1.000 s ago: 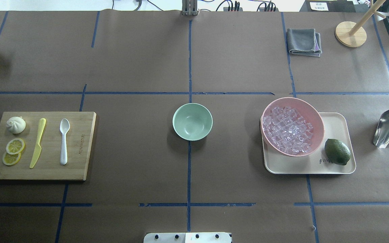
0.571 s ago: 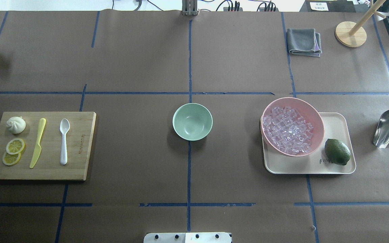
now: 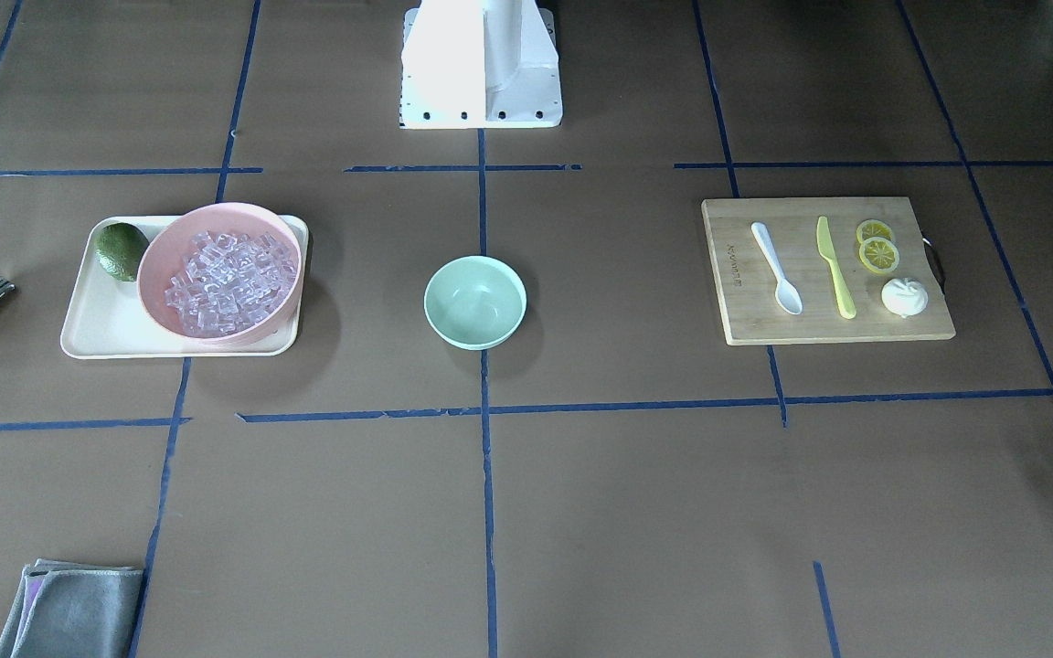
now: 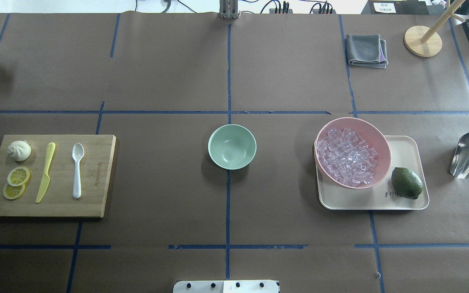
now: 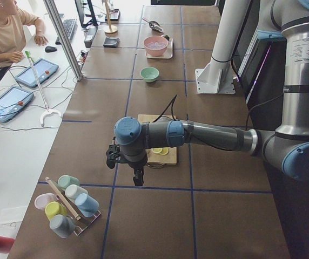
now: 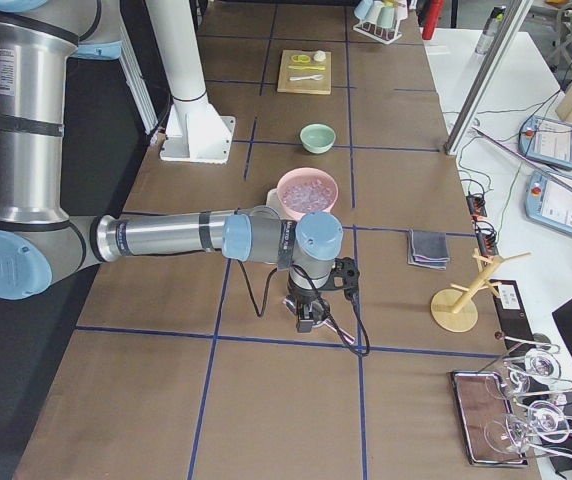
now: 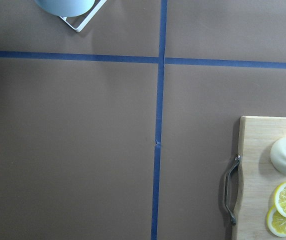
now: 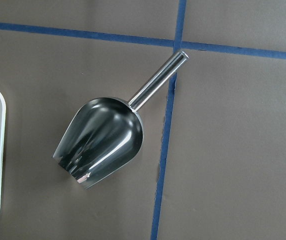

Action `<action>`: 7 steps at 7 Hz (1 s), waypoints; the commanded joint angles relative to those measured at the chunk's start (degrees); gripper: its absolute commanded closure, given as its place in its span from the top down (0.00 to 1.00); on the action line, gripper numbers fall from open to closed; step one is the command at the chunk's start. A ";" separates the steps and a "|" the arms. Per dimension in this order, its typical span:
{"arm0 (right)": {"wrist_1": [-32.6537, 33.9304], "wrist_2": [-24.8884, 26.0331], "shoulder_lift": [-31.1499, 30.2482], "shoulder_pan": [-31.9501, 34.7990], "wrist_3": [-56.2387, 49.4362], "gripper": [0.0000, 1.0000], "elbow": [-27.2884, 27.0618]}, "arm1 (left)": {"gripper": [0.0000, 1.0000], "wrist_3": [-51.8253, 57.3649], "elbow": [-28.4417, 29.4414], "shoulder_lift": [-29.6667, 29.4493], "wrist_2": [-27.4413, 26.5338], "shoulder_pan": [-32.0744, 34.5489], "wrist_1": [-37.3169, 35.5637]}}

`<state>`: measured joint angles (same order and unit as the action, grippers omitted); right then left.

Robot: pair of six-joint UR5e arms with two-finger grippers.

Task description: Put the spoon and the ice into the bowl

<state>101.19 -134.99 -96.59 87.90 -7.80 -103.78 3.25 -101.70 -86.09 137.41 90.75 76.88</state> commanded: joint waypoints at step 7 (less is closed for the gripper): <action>-0.03 -3.44 0.44 -3.34 0.50 1.00 -1.16 | 1.00 -55.61 -2.99 -9.95 -3.36 -38.78 22.97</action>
<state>101.16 -138.09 -96.18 85.10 -7.50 -104.93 -46.92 -105.70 -93.37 137.68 56.94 99.40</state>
